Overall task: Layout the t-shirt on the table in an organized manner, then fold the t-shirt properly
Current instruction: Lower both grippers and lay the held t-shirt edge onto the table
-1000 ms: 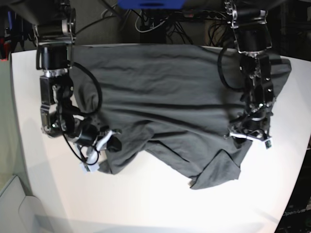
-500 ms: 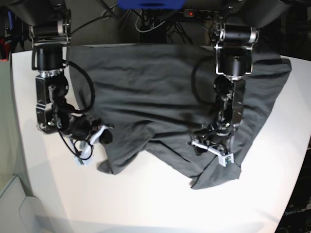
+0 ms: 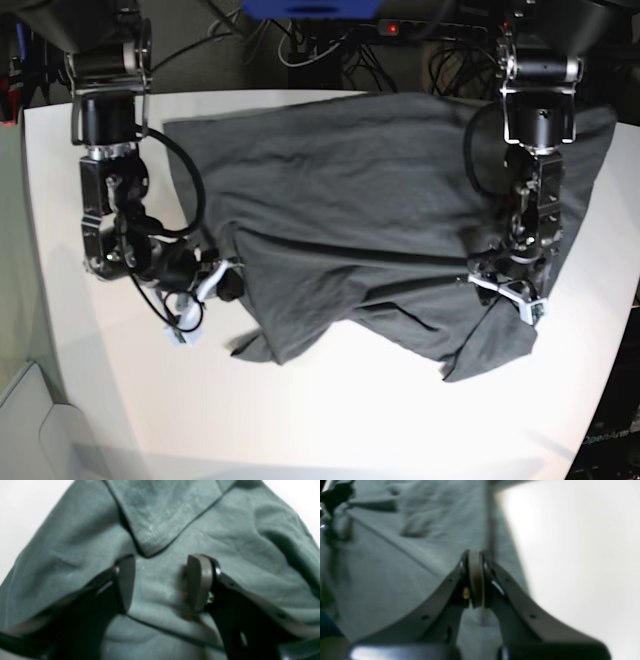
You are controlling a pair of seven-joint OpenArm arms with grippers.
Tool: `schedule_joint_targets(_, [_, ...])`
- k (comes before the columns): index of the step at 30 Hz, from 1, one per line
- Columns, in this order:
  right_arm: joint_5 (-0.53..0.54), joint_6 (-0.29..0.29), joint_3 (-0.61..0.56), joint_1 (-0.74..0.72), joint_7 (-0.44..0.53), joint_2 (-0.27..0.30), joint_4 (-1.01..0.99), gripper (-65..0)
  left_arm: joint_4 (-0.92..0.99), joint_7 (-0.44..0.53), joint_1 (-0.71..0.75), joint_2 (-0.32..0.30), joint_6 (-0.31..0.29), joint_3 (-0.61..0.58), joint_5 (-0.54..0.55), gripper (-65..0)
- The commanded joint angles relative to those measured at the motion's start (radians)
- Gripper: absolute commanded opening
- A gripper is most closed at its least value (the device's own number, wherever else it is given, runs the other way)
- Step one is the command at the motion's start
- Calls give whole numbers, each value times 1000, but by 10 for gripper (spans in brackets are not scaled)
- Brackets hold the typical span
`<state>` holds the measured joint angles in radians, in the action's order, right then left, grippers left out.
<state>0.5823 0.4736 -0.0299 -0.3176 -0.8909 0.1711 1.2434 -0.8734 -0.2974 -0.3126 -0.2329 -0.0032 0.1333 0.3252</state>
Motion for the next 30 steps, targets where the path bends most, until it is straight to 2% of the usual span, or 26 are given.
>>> schedule_joint_targets(1, [18, 6, 3, -27, 22, -8, 12, -650, -10, -12, -13, -12, 9, 1, 1, -321])
schedule_joint_targets(6, [17, 6, 3, -33, 32, -58, -81, -650, -14, -13, -1, -9, 9, 2, 1, -321])
schedule_joint_targets(10, [15, 6, 2, -62, 83, -58, -212, -650, -19, -13, 0, 5, 9, 2, 1, -321])
schedule_joint_targets(17, [14, 1, 3, -73, 166, 35, -327, -650, -19, -13, -6, 27, 9, 2, 2, -321])
schedule_joint_targets(22, [14, 1, 5, -140, 203, 87, -425, -650, -19, -15, -1, 43, 9, -1, 2, -321])
schedule_joint_targets(26, [15, 1, 5, -150, 181, 121, -344, -650, -88, -53, 10, 46, 9, 1, 2, -321])
schedule_joint_targets(30, [17, 1, 9, -90, 36, 126, -70, -650, -287, -162, 42, 51, 9, 1, 2, -321])
